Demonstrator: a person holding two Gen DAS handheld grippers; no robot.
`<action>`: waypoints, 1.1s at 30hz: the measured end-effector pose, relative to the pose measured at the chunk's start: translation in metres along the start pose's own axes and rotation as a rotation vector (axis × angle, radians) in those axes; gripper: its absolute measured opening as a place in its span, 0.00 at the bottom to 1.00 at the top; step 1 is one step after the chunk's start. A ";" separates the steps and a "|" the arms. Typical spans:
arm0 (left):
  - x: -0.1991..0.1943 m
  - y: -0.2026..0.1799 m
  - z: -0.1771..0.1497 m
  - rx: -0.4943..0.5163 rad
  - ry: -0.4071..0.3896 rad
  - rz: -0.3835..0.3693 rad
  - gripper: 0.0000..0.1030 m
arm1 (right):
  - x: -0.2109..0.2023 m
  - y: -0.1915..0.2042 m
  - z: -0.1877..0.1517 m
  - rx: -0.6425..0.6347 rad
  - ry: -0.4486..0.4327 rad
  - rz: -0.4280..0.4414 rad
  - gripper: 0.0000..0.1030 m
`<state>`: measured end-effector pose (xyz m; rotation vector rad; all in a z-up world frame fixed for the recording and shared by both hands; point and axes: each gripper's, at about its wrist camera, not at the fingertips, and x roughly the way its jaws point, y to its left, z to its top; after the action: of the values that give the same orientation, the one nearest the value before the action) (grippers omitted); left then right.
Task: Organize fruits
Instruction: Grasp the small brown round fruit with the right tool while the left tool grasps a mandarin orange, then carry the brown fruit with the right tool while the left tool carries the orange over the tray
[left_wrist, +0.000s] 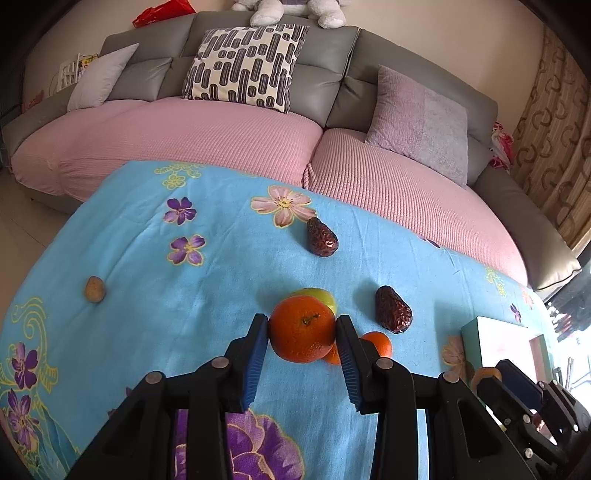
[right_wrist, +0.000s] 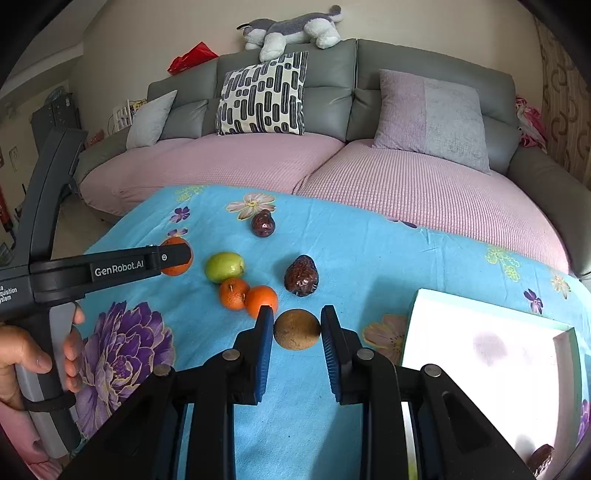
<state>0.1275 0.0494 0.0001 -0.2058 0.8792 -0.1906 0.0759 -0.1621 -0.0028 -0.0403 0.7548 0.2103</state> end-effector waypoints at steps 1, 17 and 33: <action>0.000 -0.005 0.000 0.011 0.001 -0.006 0.39 | -0.003 -0.005 0.000 0.009 -0.005 -0.009 0.27; -0.006 -0.103 -0.021 0.234 0.018 -0.109 0.39 | -0.041 -0.097 -0.013 0.200 -0.054 -0.131 0.27; -0.002 -0.187 -0.053 0.415 0.069 -0.218 0.39 | -0.071 -0.196 -0.054 0.412 -0.006 -0.407 0.27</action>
<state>0.0700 -0.1354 0.0168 0.0942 0.8651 -0.5795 0.0284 -0.3720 -0.0012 0.1967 0.7560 -0.3333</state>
